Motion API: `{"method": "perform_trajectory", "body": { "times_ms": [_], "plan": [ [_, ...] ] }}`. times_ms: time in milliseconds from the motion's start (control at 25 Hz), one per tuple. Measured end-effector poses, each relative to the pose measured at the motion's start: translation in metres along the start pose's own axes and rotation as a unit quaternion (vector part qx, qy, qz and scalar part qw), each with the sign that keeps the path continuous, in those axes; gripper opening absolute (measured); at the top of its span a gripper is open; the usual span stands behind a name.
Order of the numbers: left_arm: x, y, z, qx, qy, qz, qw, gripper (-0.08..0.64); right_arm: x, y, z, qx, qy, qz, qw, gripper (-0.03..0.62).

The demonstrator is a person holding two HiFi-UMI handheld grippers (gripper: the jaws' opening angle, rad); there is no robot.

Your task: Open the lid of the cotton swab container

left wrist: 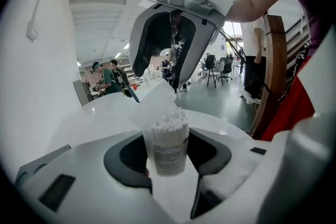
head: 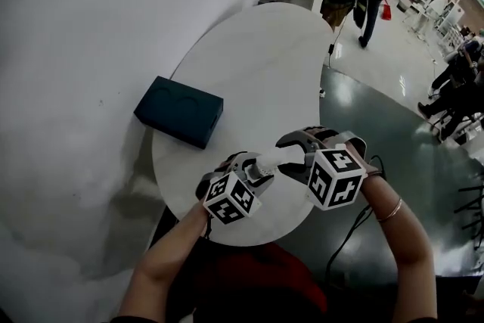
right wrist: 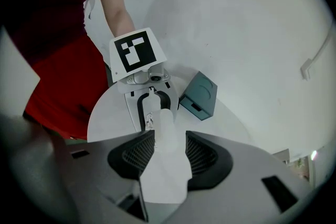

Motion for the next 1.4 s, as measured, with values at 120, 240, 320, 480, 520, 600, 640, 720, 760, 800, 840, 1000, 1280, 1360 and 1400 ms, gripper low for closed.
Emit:
{"method": "perform_trajectory", "body": {
  "times_ms": [120,240,320,480,520,600,640,720,760,800,840,1000,1280,1360,1400],
  "plan": [
    [0.002,0.002,0.0,-0.001,0.002,0.01,0.9999,0.216,-0.003,0.001,0.0,-0.007,0.027,-0.008,1.0,0.193],
    [0.005,0.001,0.002,-0.009,0.0,0.033,0.9994,0.216,-0.01,0.004,0.003,-0.02,0.057,-0.036,0.998,0.193],
    [0.007,0.001,0.005,-0.015,-0.004,0.047,0.9988,0.216,-0.014,0.008,0.005,-0.025,0.076,-0.053,0.995,0.193],
    [0.015,0.005,0.007,-0.017,-0.013,0.061,0.9979,0.216,-0.022,0.015,0.005,-0.062,0.106,-0.117,0.985,0.193],
    [0.016,0.006,0.007,-0.017,-0.016,0.063,0.9977,0.216,-0.024,0.016,0.006,-0.074,0.113,-0.135,0.982,0.193],
    [0.018,0.007,0.008,-0.017,-0.022,0.069,0.9972,0.216,-0.027,0.019,0.007,-0.091,0.127,-0.166,0.974,0.192],
    [0.019,0.007,0.009,-0.017,-0.024,0.072,0.9969,0.216,-0.027,0.021,0.007,-0.098,0.133,-0.182,0.969,0.192],
    [0.02,0.007,0.009,-0.018,-0.029,0.081,0.9961,0.216,-0.025,0.025,0.008,-0.119,0.139,-0.224,0.957,0.192],
    [0.021,0.006,0.01,-0.019,-0.031,0.086,0.9956,0.216,-0.024,0.026,0.008,-0.134,0.14,-0.247,0.949,0.192],
    [0.022,0.006,0.01,-0.02,-0.034,0.092,0.995,0.216,-0.024,0.027,0.009,-0.15,0.143,-0.271,0.94,0.192],
    [0.023,0.006,0.01,-0.02,-0.037,0.097,0.9944,0.216,-0.024,0.027,0.009,-0.167,0.147,-0.292,0.93,0.192],
    [0.027,0.005,0.011,-0.024,-0.046,0.111,0.9924,0.216,-0.024,0.032,0.012,-0.223,0.157,-0.37,0.888,0.189],
    [0.035,0.003,0.01,-0.028,-0.061,0.125,0.9899,0.216,-0.016,0.042,0.006,-0.269,0.166,-0.436,0.843,0.156],
    [0.038,0.001,0.01,-0.029,-0.064,0.128,0.9892,0.216,-0.015,0.045,0.007,-0.279,0.169,-0.45,0.831,0.153],
    [0.039,0.0,0.01,-0.03,-0.066,0.13,0.9889,0.216,-0.014,0.047,0.007,-0.282,0.174,-0.456,0.826,0.15]
  ]
}}
Point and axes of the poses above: the fingertips, and each gripper's own axes: z backward along the fingers, x to its left, y out of its underside, the point moved 3 cm from there along z, backward along the fingers, and after that the axes turned 3 degrees about z, right-handed, at the moved point
